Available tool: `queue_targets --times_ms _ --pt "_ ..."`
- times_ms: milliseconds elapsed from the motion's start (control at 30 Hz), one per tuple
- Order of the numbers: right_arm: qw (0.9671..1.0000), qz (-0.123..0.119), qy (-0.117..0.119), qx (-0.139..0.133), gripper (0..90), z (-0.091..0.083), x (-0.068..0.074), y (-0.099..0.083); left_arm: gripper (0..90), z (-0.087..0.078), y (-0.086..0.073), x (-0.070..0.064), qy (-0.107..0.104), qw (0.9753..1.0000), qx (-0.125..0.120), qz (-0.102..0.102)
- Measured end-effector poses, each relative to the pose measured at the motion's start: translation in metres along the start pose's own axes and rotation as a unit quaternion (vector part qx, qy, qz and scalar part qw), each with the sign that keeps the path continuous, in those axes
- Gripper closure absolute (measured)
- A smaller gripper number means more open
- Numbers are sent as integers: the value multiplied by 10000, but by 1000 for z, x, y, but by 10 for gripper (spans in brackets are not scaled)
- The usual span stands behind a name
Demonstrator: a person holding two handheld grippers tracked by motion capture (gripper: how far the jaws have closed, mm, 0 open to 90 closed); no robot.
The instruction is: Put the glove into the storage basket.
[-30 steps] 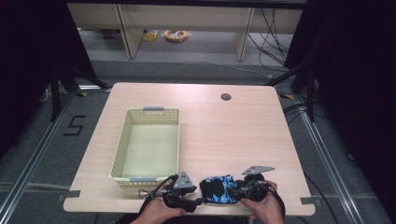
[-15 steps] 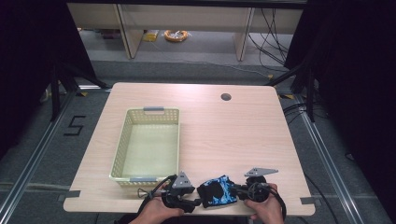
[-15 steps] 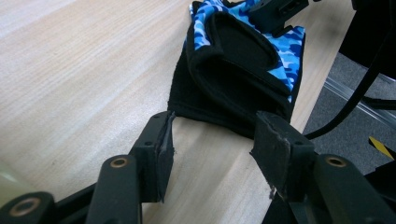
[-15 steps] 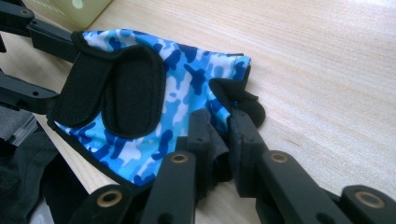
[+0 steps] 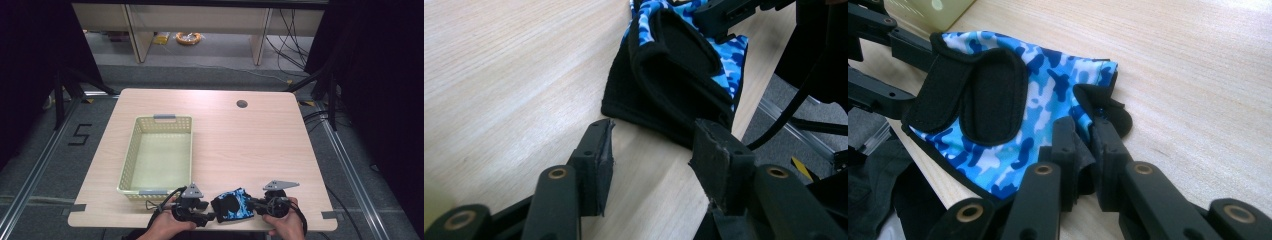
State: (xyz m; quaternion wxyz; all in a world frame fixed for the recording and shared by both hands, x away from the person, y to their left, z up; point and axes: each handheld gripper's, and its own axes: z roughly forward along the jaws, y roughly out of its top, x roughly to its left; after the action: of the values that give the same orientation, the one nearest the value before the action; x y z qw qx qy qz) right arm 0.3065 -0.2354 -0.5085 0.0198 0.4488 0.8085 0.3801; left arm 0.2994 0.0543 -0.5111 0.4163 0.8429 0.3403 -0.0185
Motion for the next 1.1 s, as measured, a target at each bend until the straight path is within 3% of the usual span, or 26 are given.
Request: queue_targets --times_ms 167,200,267,367,400,500,533,600,633,667,733,800,900,933,967,1000,1033,1067,1100 --pt "10000 6 68 -14 826 0 -1 -1 521 10 5 -3 -103 9999 41 -45" --pt "10000 9 58 -46 825 0 -1 -1 519 12 6 -4 -147 9996 -26 -231" --pt "10000 43 49 -53 824 0 -1 -1 518 15 8 -3 -157 9994 -62 -317" --pt "9999 45 147 -72 824 0 -3 -2 545 19 10 -5 -69 9997 -123 -216" --pt "9997 54 218 -94 823 1 -4 -2 574 21 11 -7 -1 9999 -147 -82" --pt "9997 42 219 -101 823 1 -4 -2 609 25 11 -9 14 9997 -223 -55" --pt "9997 41 228 -99 823 1 -4 -2 624 28 11 -11 27 9995 -265 -147" --pt "9996 61 251 -97 822 2 -4 -2 653 30 12 -13 38 9996 -275 19" --pt "9991 290 296 -58 823 1 -1 -3 666 30 12 -13 41 9996 -295 6" --pt "9996 162 221 -46 823 1 -2 -2 681 31 12 -13 46 9994 -353 -33" --pt "9996 163 208 -77 823 1 -2 -2 717 30 11 -13 68 9993 -366 -27" --pt "9995 98 298 -91 824 2 -5 -2 737 29 12 -12 110 9993 -329 169" --pt "9991 268 322 -43 828 1 0 -2 757 27 11 -13 89 9990 -390 207" --pt "9998 20 214 -47 830 -1 -3 -1 761 25 10 -13 116 9989 -359 262" --pt "9998 -32 177 -96 835 -3 -2 0 769 24 10 -13 157 9988 -338 316" --pt "9998 -32 177 -96 835 -3 -2 0 769 24 11 -15 115 9990 -382 223" --pt "9991 204 314 -172 839 -3 -1 -1 782 22 13 -15 140 9984 -395 378" --pt "9994 27 263 -206 840 -4 -4 -1 788 22 13 -15 140 9984 -395 378" --pt "9994 27 263 -206 840 -4 -4 -1 788 21 14 -16 123 9981 -438 407"
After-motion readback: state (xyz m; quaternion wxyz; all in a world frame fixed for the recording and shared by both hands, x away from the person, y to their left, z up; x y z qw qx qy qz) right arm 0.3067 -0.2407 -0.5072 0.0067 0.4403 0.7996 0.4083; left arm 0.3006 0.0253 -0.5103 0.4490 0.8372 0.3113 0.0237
